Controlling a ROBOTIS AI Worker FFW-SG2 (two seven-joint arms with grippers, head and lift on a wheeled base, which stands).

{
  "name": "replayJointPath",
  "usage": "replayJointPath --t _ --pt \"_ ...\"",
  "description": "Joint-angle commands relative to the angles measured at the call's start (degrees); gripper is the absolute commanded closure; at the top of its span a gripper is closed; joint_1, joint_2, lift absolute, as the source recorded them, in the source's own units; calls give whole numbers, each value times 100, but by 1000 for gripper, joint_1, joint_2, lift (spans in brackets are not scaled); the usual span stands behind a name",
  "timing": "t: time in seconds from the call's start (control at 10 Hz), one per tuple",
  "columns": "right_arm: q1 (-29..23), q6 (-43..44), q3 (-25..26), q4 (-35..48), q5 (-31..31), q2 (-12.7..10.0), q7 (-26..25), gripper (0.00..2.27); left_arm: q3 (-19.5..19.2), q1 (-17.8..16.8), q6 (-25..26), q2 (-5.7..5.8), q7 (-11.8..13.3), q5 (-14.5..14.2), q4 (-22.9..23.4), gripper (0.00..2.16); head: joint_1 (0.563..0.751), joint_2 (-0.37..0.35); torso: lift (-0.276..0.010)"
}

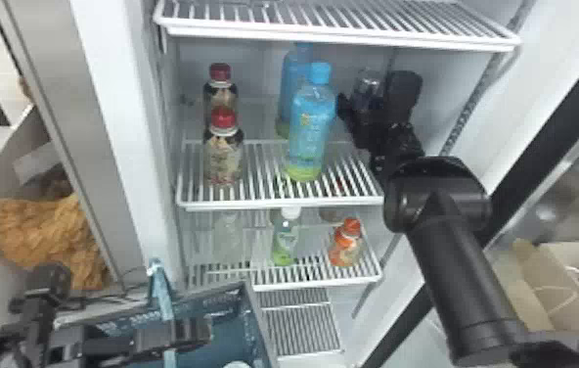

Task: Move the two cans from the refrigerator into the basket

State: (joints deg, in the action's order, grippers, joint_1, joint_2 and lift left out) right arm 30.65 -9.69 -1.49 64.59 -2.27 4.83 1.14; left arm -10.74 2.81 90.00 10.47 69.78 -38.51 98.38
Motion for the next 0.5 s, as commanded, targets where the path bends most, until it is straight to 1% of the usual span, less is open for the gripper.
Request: replayJointPath --t 0.0,0.1,0.2,0.3,0.4 --pt "58 168 0 -96 102 44 27 1279 0 0 3 -1 0 0 -2 1190 695 -176 -25" --pt "-13 224 0 -40 102 53 27 1277 0 0 3 -1 0 0 -2 1190 695 -179 -25" --pt "-167 224 0 213 170 53 27 1277 0 0 3 -1 0 0 -2 1190 695 -180 -25" --pt "-435 224 0 607 193 62 9 1277 0 0 3 -9 0 0 -2 1190 695 -182 -25" --pt "-786 -15 0 1254 239 79 -61 1279 -11 14 3 -9 0 0 -2 1190 695 -182 -25"
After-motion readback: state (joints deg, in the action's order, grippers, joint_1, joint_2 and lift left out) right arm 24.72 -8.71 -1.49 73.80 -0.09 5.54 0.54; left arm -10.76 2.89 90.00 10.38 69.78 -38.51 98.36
